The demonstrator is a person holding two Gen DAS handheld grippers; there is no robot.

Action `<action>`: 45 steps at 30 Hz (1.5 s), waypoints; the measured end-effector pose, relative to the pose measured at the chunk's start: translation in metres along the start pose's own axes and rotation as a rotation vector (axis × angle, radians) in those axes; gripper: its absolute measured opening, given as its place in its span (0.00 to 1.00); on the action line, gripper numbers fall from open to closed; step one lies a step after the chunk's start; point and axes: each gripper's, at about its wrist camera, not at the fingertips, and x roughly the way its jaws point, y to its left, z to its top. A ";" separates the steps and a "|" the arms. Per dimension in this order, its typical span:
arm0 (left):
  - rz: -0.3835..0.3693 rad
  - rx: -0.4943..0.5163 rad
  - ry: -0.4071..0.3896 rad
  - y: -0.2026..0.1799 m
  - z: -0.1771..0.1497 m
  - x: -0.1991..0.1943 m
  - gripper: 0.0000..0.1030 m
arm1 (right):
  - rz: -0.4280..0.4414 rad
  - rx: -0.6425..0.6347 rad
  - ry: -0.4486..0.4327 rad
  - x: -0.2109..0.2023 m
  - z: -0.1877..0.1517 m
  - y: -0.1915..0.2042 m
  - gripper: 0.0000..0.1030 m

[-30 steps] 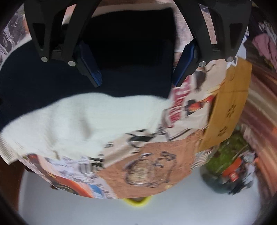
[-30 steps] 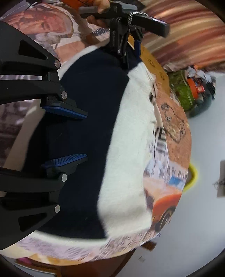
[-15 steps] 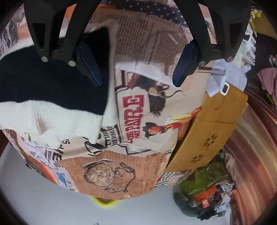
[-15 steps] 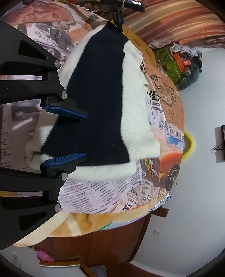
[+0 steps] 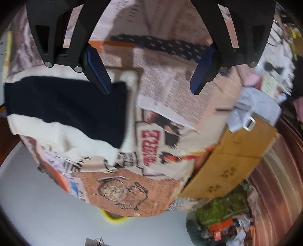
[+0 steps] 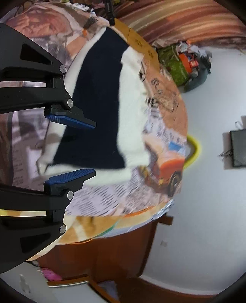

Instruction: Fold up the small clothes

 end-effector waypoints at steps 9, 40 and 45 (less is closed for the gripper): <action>-0.190 -0.098 0.131 -0.018 -0.025 0.025 0.84 | 0.092 -0.127 0.012 0.032 0.013 0.059 0.46; -0.100 -0.202 -0.039 -0.026 0.032 0.030 0.28 | 0.168 -0.135 0.157 0.085 -0.006 0.086 0.49; -0.036 -0.192 -0.116 -0.021 0.045 0.000 0.27 | 0.129 -0.105 0.148 0.072 -0.010 0.064 0.49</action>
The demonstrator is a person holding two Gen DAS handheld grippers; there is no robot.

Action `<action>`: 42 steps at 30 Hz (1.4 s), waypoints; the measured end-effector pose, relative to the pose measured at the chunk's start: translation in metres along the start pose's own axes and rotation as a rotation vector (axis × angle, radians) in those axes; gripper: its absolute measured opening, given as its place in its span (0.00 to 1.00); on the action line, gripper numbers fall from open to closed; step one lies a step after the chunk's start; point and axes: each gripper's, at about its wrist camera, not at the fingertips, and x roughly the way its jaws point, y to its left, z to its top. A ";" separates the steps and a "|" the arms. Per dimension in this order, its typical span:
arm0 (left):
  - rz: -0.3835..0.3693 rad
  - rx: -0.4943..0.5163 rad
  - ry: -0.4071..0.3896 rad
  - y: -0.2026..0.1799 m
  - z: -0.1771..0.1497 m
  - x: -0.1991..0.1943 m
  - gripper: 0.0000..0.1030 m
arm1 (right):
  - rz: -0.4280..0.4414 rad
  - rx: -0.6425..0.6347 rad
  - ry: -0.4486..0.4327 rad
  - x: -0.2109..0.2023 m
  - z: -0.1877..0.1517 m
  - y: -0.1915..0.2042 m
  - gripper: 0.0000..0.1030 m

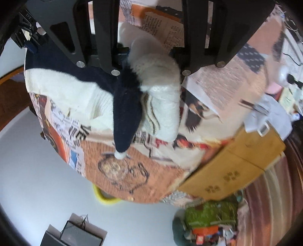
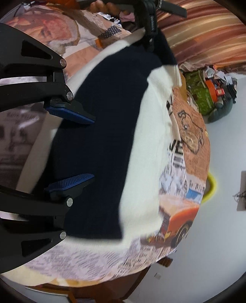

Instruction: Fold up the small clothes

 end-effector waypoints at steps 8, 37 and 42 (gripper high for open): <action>-0.083 0.069 -0.043 -0.050 0.019 -0.036 0.25 | -0.003 0.031 -0.007 -0.012 -0.009 -0.020 0.49; -0.283 0.516 -0.012 -0.279 -0.028 -0.068 0.25 | 0.181 0.093 -0.101 -0.019 0.080 -0.069 0.49; -0.301 0.563 0.009 -0.299 -0.041 -0.063 0.25 | 0.141 0.109 -0.140 -0.028 0.082 -0.092 0.49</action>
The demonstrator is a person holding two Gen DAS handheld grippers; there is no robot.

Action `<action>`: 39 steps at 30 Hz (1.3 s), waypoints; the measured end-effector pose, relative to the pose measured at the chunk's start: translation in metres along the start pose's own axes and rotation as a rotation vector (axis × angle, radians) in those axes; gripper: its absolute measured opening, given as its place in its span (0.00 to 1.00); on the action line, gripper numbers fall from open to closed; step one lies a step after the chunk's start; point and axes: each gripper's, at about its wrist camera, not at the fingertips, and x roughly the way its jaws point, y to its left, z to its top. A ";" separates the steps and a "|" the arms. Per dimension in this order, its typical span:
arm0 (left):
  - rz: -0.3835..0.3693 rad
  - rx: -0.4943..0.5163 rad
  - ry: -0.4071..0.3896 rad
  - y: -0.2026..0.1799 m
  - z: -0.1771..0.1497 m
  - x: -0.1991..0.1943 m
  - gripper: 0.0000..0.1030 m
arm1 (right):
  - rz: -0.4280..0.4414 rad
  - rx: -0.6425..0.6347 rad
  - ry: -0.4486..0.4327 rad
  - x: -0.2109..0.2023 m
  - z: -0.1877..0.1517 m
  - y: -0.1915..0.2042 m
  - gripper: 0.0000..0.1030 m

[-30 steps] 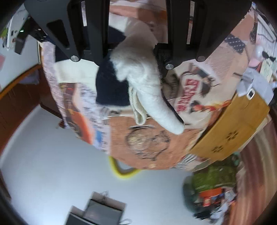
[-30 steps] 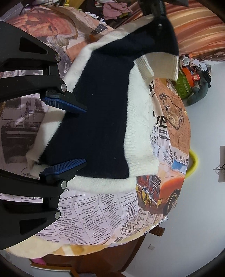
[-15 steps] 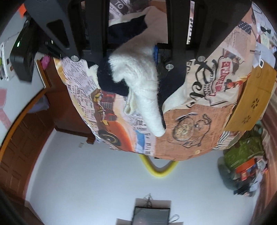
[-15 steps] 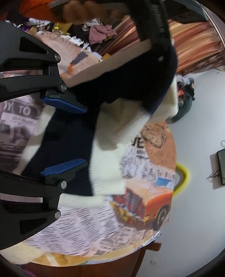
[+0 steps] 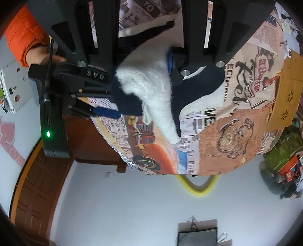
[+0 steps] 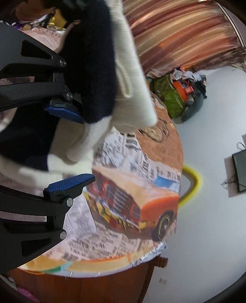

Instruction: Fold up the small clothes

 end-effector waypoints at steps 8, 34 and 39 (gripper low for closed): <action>-0.070 0.021 0.076 -0.030 -0.010 0.029 0.25 | -0.077 -0.017 -0.040 -0.008 -0.008 -0.020 0.49; -0.120 0.058 0.143 -0.035 -0.060 0.015 0.73 | -0.121 0.083 -0.042 -0.090 -0.071 -0.024 0.66; -0.033 -0.060 0.062 0.027 -0.056 -0.013 0.75 | -0.076 0.070 -0.053 -0.082 -0.073 0.001 0.68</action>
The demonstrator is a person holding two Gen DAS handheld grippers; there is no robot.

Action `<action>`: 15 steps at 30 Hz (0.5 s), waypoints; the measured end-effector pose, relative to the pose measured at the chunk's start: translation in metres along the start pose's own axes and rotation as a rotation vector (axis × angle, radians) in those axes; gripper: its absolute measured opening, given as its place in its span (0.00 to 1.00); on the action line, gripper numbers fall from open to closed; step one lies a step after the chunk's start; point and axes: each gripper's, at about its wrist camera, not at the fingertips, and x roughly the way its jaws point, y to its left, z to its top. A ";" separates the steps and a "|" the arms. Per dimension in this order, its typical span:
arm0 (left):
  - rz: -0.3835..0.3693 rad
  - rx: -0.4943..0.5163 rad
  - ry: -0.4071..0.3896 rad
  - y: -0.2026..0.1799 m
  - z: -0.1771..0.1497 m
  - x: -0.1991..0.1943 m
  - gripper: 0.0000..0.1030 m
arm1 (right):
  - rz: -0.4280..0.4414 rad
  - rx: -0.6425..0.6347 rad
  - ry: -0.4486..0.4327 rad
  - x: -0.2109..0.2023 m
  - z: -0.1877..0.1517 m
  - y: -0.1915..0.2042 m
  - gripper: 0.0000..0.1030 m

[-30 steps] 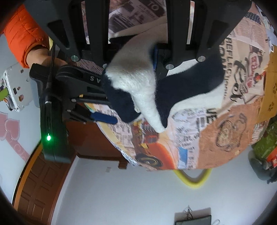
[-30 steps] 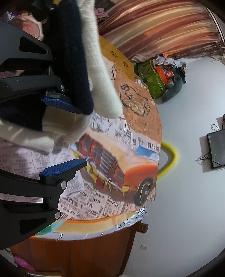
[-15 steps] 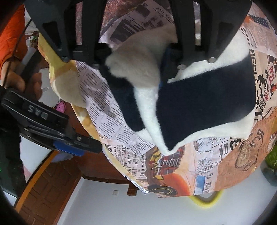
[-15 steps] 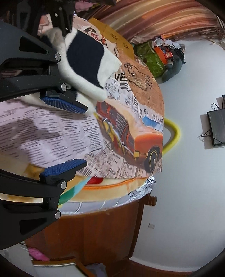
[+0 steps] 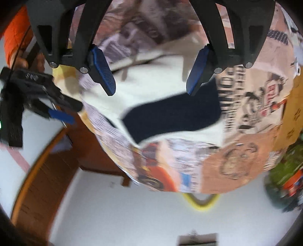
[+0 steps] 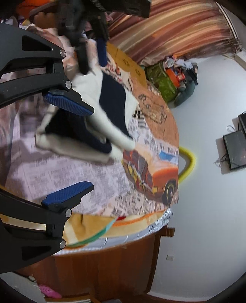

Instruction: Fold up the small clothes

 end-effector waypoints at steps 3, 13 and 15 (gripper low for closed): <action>0.069 -0.045 -0.012 0.031 0.001 -0.002 0.77 | 0.018 0.002 0.011 0.011 0.002 0.010 0.68; 0.129 -0.103 0.139 0.074 -0.033 0.062 0.83 | 0.092 0.224 0.122 0.073 -0.030 0.003 0.68; 0.121 -0.107 0.134 0.074 -0.036 0.063 0.85 | 0.118 0.251 0.101 0.073 -0.031 0.001 0.55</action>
